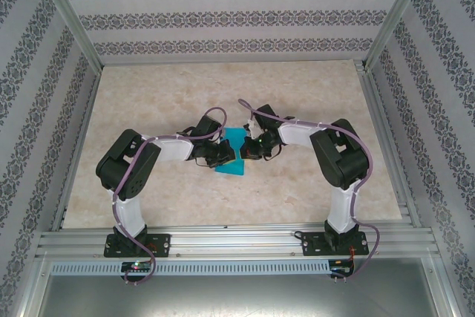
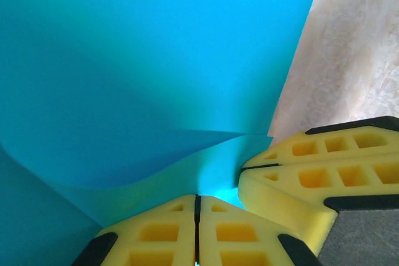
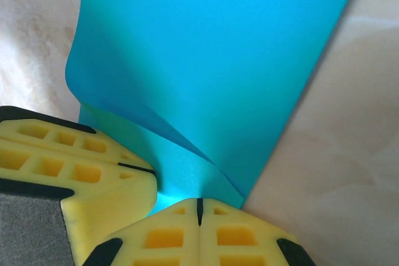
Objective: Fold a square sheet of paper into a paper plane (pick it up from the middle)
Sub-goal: Fold the triangle a second time at the center of the table.
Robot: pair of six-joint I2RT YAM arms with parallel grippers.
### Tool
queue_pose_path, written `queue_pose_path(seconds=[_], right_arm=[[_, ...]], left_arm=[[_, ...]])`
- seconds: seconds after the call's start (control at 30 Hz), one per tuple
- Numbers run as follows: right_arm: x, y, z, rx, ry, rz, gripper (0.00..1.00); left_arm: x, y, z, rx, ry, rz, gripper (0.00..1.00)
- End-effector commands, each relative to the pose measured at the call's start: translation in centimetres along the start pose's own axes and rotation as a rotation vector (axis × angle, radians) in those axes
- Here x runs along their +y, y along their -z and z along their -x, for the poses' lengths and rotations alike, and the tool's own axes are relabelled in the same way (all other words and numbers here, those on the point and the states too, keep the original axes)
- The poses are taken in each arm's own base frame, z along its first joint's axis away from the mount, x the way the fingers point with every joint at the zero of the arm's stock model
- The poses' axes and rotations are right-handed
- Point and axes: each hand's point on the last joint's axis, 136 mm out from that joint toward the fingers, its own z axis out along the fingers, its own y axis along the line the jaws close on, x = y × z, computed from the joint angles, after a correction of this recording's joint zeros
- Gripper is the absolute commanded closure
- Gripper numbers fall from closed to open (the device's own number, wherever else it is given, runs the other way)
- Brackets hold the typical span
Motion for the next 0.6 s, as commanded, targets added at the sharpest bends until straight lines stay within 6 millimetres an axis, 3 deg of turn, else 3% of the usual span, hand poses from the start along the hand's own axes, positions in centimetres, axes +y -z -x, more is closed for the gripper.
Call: queue_pose_path(seconds=[0.0,0.2,0.57], right_arm=[[-2.9,-1.2,-1.2,0.043,0.003,-0.126,0.97],[-5.3,-1.2,-2.0,0.07,0.018,-0.246,0.98],[-6.3,-1.6,-2.9,0.102,0.019,-0.278,0.98]], left_arm=[[1.7,0.2,-1.3,0.02,0.035,0.075,0.89],[-2.2,1.4,-0.2,0.0,-0.017,-0.038,0.79],[0.9,0.2,0.5,-0.02,-0.006,0.092,0.83]])
